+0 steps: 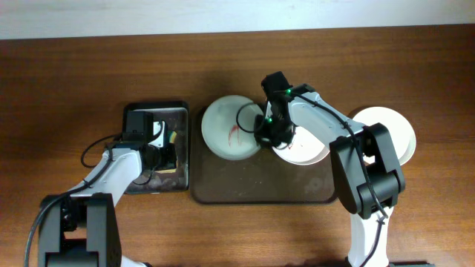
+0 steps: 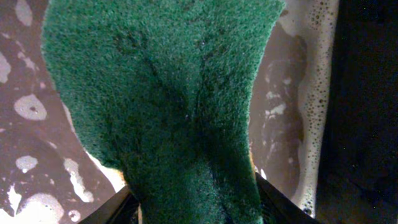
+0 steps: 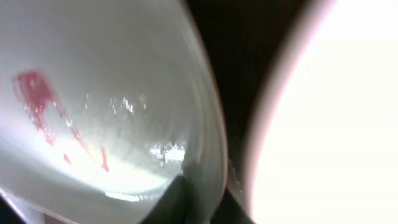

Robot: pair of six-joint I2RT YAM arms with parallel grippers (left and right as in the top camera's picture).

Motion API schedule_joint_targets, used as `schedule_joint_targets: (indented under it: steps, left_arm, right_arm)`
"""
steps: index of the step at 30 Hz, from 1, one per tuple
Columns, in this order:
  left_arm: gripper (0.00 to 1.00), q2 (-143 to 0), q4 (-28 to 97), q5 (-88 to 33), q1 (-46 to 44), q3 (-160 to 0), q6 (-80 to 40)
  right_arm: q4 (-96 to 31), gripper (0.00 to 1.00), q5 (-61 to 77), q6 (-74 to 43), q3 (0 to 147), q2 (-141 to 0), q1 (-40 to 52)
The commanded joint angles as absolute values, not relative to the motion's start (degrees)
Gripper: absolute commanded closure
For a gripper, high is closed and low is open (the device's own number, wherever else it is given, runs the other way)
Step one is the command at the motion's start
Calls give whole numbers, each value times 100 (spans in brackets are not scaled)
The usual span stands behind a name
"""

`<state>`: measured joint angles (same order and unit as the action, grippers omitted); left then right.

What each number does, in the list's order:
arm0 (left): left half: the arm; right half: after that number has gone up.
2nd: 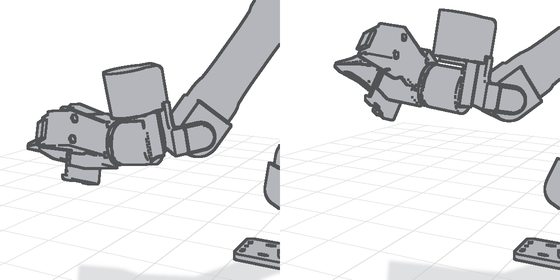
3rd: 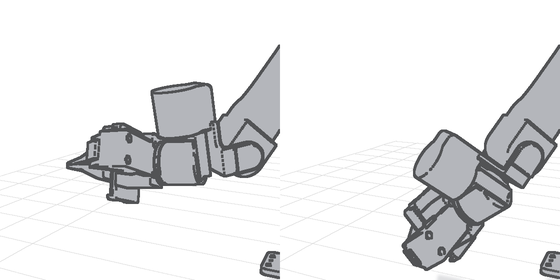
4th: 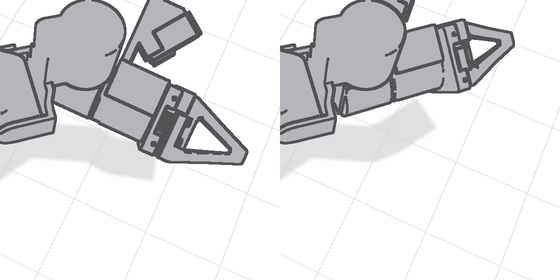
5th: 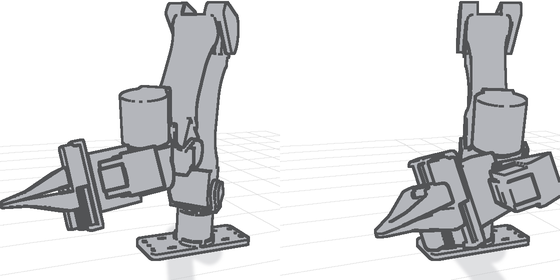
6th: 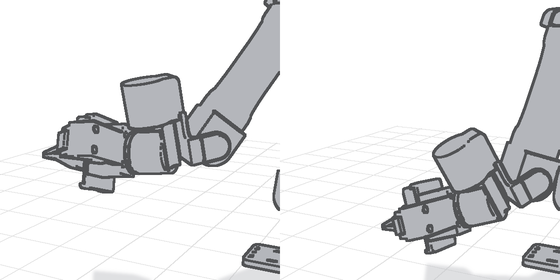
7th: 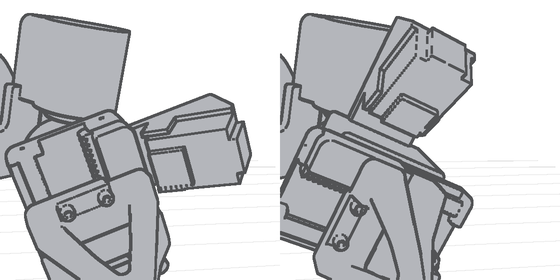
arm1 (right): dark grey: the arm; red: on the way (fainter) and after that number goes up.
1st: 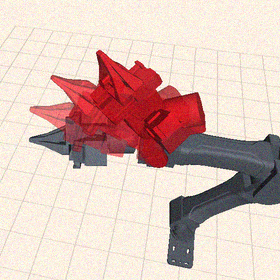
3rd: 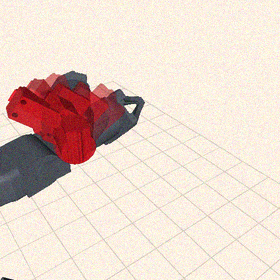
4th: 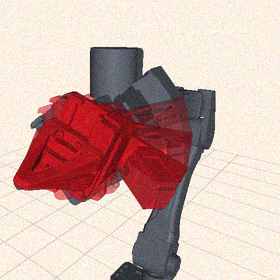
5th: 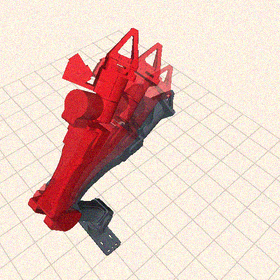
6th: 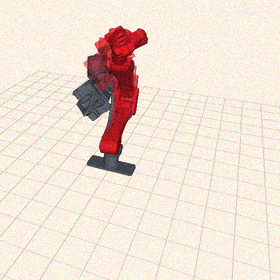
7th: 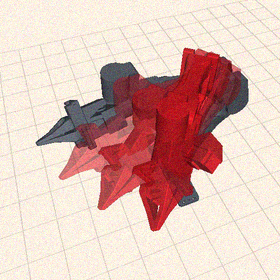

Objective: Clean dirty plates on tray and stack at the side
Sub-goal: 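Grasp the back-left plate rim with the right gripper and tilt it, then dip the sponge in the grey tray's soapy water with left gripper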

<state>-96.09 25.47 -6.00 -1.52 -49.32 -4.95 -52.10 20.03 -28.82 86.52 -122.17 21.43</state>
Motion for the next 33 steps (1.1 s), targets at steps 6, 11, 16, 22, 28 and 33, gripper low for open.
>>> schedule_joint_targets:
  steps: [6, 11, 16, 22, 28, 33]
  left_arm:
    - [51, -9511, 2532, -624, -132, -4910, -464]
    - [51, -9511, 2539, -626, -132, -4910, -464]
    - [51, -9511, 2543, -626, -132, -4910, -464]
    - [51, -9511, 2536, -626, -132, -4910, -464]
    - [52, -9511, 2536, -628, -132, -4910, -464]
    - [93, -9511, 2515, -626, -132, -4910, -464]
  right_arm:
    - [-6759, 64, 2121, -1664, 8764, -12226, 2244]
    - [-5800, 57, 1284, -1479, 9168, -12186, 2244]
    - [-4567, 52, 1280, -1481, 9135, -12221, 2292]
    - [-4797, 96, 1330, -1505, 8753, -12221, 2298]
    - [-5596, 96, 1621, -1892, 8753, -12221, 2705]
    - [-5616, 96, 1584, -1894, 8753, -12221, 2768]
